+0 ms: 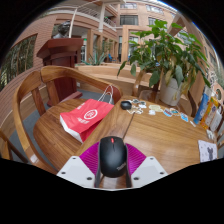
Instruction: Arrange mouse
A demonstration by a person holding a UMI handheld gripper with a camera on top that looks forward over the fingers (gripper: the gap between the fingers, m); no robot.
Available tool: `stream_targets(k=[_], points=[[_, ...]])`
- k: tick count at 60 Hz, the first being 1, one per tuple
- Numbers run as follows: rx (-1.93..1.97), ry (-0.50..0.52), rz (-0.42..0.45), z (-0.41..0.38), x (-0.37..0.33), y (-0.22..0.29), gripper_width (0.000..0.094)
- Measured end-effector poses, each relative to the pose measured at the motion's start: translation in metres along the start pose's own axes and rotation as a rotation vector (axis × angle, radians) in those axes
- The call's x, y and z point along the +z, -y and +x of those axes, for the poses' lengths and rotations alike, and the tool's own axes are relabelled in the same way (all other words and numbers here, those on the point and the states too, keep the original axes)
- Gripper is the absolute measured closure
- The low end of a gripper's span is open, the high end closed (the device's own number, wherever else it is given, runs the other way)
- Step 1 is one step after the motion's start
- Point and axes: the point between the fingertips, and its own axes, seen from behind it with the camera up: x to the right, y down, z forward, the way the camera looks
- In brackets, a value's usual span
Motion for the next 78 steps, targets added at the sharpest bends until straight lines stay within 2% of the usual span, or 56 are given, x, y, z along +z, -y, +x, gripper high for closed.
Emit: stream_targets(k=[5,8,12,19,24,29,35,38,41,42,50,60,69,72,76,78], points=[[0.026,0.009,-0.012,0.000,-0.005,0.003,0.0599],[0.043,0.022,0.019,-0.001,-0.017,0.015,0.0599],[0.063,0.039,0.109,0.004,-0.045,0.051,0.0598],[0.120,0.094,0.333,0.031,-0.138,0.138,0.0598],[0.128,0.046,0.477,0.088,-0.198,0.181,0.0600],[0.150,-0.056,0.519,0.161,-0.222,0.197,0.0601],[0.180,-0.209,0.446,0.261,-0.217,0.142,0.0602],[0.194,-0.298,0.344,0.314,-0.190,0.116,0.0601],[0.204,-0.380,0.237,0.360,-0.168,0.056,0.0600],[0.212,-0.398,0.205,0.370,-0.165,0.050,0.0601],[0.262,-0.479,0.003,0.425,-0.133,-0.050,0.0596],[0.312,-0.477,-0.107,0.437,-0.125,-0.107,0.0533],[0.348,-0.454,-0.134,0.434,-0.126,-0.121,0.0432],[0.356,-0.454,-0.128,0.431,-0.134,-0.118,0.0326],[0.336,-0.453,-0.102,0.425,-0.149,-0.106,0.0068],[0.321,-0.455,-0.090,0.421,-0.159,-0.100,0.0091]])
